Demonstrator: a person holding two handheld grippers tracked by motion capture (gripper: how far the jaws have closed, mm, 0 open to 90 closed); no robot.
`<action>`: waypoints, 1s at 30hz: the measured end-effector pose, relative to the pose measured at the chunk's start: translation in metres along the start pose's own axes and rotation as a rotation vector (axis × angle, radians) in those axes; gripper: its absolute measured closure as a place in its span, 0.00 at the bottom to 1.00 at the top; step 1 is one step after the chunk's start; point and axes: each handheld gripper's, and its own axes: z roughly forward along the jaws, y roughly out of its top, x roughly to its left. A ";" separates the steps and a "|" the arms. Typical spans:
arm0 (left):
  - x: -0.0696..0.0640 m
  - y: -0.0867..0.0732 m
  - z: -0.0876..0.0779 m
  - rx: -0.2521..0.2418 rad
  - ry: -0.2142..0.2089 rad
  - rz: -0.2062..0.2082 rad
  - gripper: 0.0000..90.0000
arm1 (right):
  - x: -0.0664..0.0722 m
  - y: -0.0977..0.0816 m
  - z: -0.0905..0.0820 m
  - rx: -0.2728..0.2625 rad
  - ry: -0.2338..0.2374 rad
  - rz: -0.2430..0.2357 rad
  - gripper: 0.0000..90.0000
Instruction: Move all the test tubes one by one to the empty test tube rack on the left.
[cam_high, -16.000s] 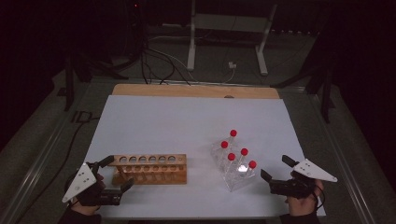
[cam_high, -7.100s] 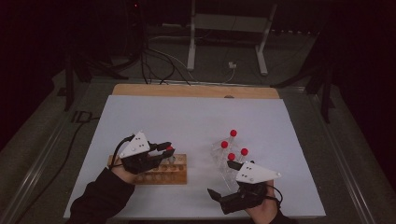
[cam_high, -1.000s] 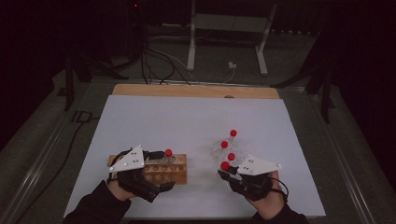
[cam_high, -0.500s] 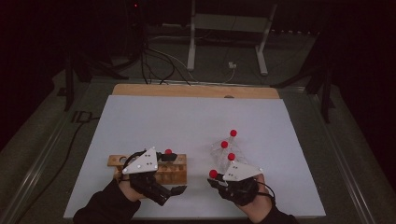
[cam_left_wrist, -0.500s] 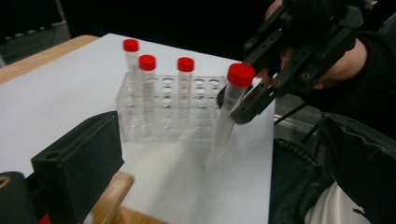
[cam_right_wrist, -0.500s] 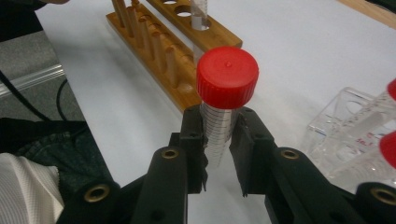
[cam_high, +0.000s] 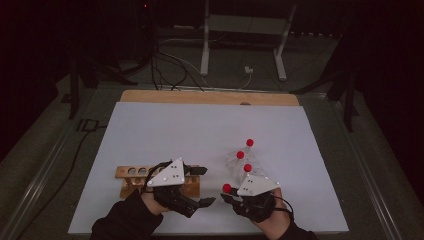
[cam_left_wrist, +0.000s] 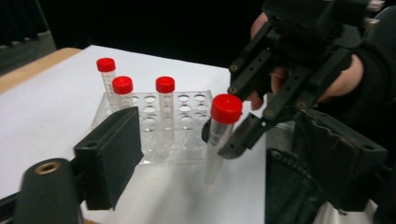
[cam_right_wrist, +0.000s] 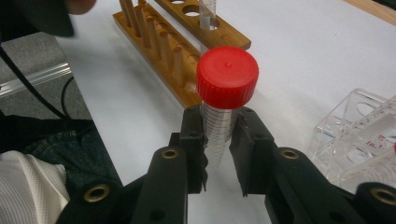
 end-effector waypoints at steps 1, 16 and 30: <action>-0.001 0.000 0.002 -0.005 -0.006 0.001 0.23 | 0.000 0.000 0.000 0.000 0.003 0.000 0.84; -0.009 0.002 0.022 0.010 -0.016 0.050 0.53 | 0.003 0.001 0.002 0.007 0.018 -0.004 0.84; -0.011 0.002 0.033 0.027 -0.018 0.077 0.78 | 0.005 0.001 0.002 0.011 0.021 -0.015 0.84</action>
